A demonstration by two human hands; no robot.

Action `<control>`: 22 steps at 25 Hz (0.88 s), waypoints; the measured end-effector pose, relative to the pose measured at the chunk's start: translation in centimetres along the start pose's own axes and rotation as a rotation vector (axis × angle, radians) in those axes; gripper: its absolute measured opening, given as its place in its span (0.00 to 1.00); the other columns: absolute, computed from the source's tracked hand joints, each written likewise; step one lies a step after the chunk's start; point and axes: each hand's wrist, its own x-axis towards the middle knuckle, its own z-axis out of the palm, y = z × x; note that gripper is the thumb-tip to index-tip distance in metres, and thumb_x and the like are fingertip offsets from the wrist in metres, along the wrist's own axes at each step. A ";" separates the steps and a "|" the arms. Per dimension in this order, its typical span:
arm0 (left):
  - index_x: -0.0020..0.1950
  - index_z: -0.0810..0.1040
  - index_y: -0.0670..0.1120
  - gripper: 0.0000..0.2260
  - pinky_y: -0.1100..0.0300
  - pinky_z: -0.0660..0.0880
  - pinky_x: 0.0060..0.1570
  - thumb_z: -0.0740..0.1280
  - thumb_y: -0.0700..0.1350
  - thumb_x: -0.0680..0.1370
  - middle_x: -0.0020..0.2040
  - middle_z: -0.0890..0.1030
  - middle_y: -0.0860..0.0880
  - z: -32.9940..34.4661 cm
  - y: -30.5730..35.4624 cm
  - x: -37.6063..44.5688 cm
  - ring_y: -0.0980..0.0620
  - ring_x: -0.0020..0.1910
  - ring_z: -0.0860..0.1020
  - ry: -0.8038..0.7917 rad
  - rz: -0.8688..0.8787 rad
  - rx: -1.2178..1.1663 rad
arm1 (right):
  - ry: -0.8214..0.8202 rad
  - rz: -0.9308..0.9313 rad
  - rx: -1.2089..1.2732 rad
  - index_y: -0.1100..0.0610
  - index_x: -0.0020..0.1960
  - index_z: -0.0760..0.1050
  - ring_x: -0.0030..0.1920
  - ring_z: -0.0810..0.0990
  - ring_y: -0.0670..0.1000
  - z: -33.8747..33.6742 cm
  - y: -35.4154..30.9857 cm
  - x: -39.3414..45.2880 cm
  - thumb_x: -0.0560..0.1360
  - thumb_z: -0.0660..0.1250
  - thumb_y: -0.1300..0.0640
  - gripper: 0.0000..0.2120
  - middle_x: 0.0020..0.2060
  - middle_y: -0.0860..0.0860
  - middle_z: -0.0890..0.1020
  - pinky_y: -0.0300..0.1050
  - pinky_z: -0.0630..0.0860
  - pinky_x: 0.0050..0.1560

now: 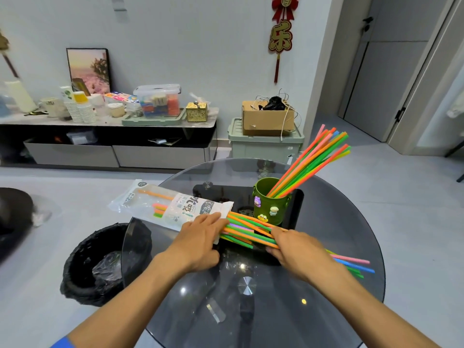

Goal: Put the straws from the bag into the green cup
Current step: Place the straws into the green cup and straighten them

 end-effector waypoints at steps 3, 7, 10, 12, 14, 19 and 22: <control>0.79 0.51 0.53 0.38 0.48 0.61 0.72 0.64 0.43 0.72 0.78 0.59 0.49 0.0 -0.5 -0.1 0.47 0.76 0.57 0.011 0.009 -0.103 | -0.023 0.005 -0.024 0.52 0.61 0.71 0.54 0.80 0.60 -1.0 0.4 -0.2 0.81 0.57 0.48 0.13 0.55 0.55 0.80 0.49 0.71 0.45; 0.80 0.42 0.52 0.44 0.51 0.63 0.69 0.66 0.43 0.72 0.76 0.64 0.49 -0.2 -0.8 0.2 0.46 0.73 0.63 0.034 -0.039 -0.236 | -0.192 0.089 0.191 0.49 0.41 0.70 0.37 0.74 0.50 -4.2 6.4 -2.1 0.81 0.59 0.48 0.11 0.36 0.48 0.76 0.46 0.67 0.37; 0.80 0.45 0.49 0.42 0.52 0.62 0.70 0.66 0.44 0.72 0.77 0.64 0.48 -0.1 -0.5 0.7 0.45 0.74 0.63 0.059 -0.064 -0.235 | -0.151 0.097 0.490 0.52 0.37 0.69 0.29 0.70 0.48 -6.0 10.5 -3.9 0.80 0.62 0.51 0.13 0.28 0.47 0.73 0.41 0.68 0.34; 0.80 0.48 0.48 0.41 0.52 0.63 0.69 0.67 0.44 0.72 0.76 0.64 0.46 -0.1 -0.4 0.8 0.44 0.73 0.64 0.040 -0.061 -0.230 | -0.076 0.052 0.636 0.54 0.38 0.70 0.28 0.70 0.48 -6.2 11.0 -4.3 0.80 0.63 0.53 0.13 0.26 0.48 0.73 0.40 0.69 0.33; 0.80 0.51 0.49 0.40 0.53 0.64 0.70 0.67 0.42 0.72 0.76 0.65 0.46 0.2 -0.2 0.6 0.45 0.74 0.64 0.032 -0.096 -0.342 | -0.010 0.015 0.708 0.56 0.38 0.70 0.27 0.70 0.46 -6.4 10.1 -4.3 0.81 0.63 0.53 0.13 0.25 0.47 0.72 0.37 0.69 0.31; 0.60 0.74 0.45 0.19 0.51 0.71 0.54 0.66 0.37 0.69 0.55 0.77 0.48 -6.1 0.9 -1.7 0.46 0.55 0.73 0.940 -0.159 -0.464 | 0.130 -0.005 0.194 0.52 0.47 0.70 0.44 0.78 0.58 -5.9 5.2 -3.5 0.81 0.59 0.51 0.07 0.39 0.51 0.75 0.50 0.68 0.38; 0.68 0.72 0.45 0.31 0.43 0.64 0.67 0.66 0.46 0.64 0.61 0.76 0.45 -8.4 4.0 -4.1 0.43 0.61 0.73 0.699 0.300 0.164 | 0.150 -0.099 -0.099 0.51 0.61 0.68 0.51 0.79 0.62 -5.3 0.5 -3.1 0.81 0.57 0.53 0.09 0.49 0.56 0.79 0.49 0.63 0.39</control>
